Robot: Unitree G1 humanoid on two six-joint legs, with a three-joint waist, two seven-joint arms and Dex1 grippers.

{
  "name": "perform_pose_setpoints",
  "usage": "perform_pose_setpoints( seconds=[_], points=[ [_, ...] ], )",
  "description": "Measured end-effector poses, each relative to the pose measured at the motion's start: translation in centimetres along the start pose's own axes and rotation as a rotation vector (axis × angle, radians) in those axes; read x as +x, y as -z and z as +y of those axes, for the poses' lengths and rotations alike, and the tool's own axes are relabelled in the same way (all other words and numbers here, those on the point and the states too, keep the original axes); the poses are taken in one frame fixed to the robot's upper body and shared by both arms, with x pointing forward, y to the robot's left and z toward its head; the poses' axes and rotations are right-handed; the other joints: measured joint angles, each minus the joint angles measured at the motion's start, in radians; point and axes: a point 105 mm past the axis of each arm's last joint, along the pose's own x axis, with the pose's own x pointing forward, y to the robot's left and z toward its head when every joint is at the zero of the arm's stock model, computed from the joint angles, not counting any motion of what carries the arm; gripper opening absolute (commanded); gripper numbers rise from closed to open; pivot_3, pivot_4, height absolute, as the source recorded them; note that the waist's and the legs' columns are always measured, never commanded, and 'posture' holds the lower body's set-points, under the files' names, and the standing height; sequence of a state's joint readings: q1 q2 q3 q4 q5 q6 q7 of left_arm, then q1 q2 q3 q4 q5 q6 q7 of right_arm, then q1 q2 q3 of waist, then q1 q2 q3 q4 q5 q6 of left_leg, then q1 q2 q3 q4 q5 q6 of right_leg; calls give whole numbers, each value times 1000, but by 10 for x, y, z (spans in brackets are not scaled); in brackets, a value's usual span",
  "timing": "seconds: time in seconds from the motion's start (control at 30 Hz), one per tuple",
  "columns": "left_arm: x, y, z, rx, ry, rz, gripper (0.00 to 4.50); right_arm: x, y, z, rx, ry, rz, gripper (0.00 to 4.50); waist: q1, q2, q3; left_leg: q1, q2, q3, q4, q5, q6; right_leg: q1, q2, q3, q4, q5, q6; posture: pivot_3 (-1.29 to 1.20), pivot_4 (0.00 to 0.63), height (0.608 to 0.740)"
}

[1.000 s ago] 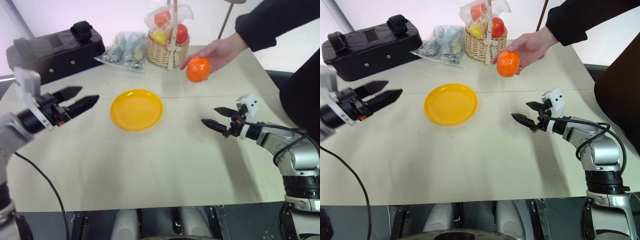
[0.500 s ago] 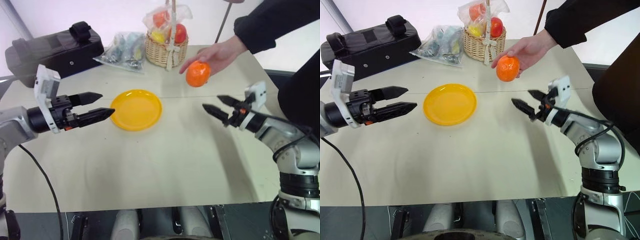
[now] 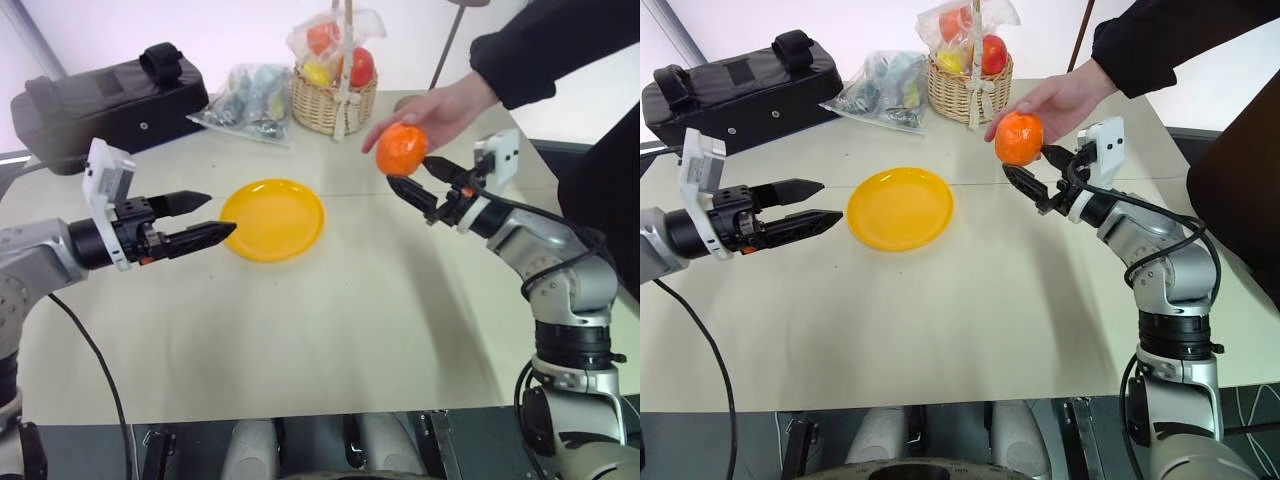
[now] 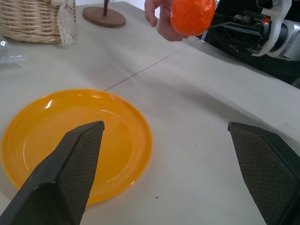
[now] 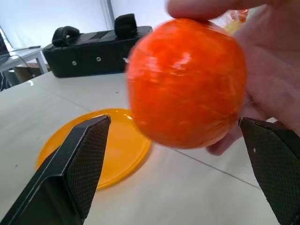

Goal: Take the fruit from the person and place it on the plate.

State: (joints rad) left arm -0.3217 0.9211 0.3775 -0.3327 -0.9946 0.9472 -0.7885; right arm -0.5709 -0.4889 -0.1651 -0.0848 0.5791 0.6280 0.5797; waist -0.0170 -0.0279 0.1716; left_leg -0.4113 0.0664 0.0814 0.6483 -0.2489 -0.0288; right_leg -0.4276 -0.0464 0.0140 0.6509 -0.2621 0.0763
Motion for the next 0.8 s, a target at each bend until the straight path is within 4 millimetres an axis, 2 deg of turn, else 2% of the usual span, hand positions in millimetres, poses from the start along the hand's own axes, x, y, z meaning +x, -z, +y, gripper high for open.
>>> perform_pose_setpoints(
  seconds=[0.27,0.33,0.4,0.43,0.67,0.8],
  points=[
    [-2,4,-2,-5,-24,-7,4423,18,-11,2,-19,-19,-44,4500,1,0,0,0,0,0,0,0,0,0,0,0,0,0,0,0,150,740],
    [-3,4,-2,-7,-30,-10,4500,19,-9,2,-22,-18,-45,3940,2,0,0,0,0,0,0,0,0,0,0,0,0,0,0,0,150,740],
    [-3,4,-1,-8,-37,-11,4500,19,-8,1,-18,-16,-44,3154,2,0,0,0,0,1,0,0,0,0,0,0,0,0,0,0,150,740],
    [-3,4,-1,-8,-38,-11,4500,19,-8,1,-19,-19,-45,2953,2,0,0,0,0,0,0,0,0,0,0,0,0,0,0,0,150,740],
    [-6,12,1,-29,-62,5,4500,27,-1,12,-25,-55,-16,2946,-4,0,0,0,0,0,0,0,0,0,0,0,0,0,0,0,150,740],
    [-14,30,9,-63,-128,59,4500,53,24,40,-14,-119,36,2946,-12,0,0,1,1,0,-1,0,0,-1,0,0,1,0,0,0,150,740]
  ],
)
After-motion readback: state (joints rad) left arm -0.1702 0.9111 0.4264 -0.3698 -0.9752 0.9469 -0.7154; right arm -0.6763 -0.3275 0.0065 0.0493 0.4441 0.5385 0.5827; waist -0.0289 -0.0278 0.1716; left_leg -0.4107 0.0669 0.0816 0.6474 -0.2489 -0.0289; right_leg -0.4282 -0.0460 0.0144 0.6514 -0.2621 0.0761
